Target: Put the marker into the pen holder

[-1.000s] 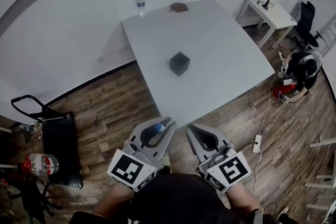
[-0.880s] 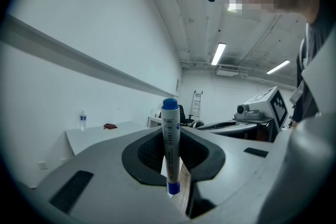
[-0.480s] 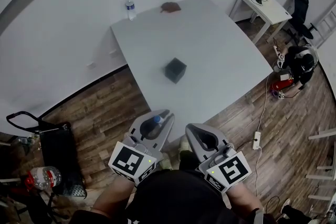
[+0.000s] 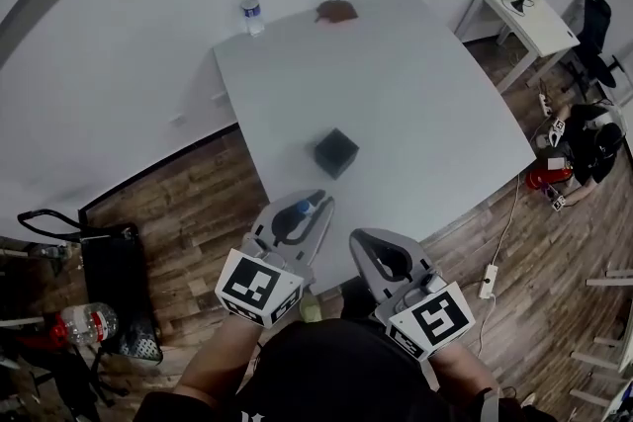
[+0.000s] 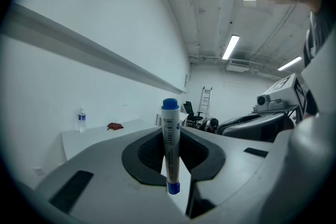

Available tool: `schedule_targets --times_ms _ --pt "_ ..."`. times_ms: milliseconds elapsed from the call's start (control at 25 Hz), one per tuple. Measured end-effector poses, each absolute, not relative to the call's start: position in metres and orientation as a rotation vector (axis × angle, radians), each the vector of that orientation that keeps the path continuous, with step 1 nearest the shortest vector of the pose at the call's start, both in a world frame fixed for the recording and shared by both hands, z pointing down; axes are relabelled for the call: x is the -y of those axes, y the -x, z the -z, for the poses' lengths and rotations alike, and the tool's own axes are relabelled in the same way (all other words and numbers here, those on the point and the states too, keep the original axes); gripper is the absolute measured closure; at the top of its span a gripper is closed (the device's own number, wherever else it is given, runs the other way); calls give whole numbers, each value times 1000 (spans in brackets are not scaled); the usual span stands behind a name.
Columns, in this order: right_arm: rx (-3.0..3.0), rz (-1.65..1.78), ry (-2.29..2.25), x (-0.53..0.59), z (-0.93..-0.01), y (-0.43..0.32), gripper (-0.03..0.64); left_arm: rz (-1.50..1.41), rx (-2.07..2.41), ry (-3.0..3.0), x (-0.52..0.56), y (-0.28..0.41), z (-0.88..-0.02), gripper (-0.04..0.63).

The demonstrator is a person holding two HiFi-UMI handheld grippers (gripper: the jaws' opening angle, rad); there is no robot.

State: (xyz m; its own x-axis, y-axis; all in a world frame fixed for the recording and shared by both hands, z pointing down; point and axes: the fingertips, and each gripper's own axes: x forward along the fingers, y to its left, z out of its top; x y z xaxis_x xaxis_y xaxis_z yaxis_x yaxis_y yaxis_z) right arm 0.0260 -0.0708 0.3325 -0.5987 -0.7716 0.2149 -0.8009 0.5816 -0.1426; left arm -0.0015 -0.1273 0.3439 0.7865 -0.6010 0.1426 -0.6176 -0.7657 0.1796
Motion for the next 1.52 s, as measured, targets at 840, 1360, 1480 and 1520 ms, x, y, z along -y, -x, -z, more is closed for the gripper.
schedule_targets --times_ms 840,1360,1480,1520 --pt "2655 -653 -1185 188 -402 -105 600 -421 1170 -2653 277 -67 -469 549" --pt "2615 -765 -1152 205 -434 -111 600 -696 1202 -2635 293 -76 -554 548" --pt "2610 -770 -1153 208 -438 -111 600 -738 1202 -2630 295 -75 -567 549" --pt "2608 -772 -1153 209 -439 -111 600 -750 1200 -2627 295 -75 -571 548"
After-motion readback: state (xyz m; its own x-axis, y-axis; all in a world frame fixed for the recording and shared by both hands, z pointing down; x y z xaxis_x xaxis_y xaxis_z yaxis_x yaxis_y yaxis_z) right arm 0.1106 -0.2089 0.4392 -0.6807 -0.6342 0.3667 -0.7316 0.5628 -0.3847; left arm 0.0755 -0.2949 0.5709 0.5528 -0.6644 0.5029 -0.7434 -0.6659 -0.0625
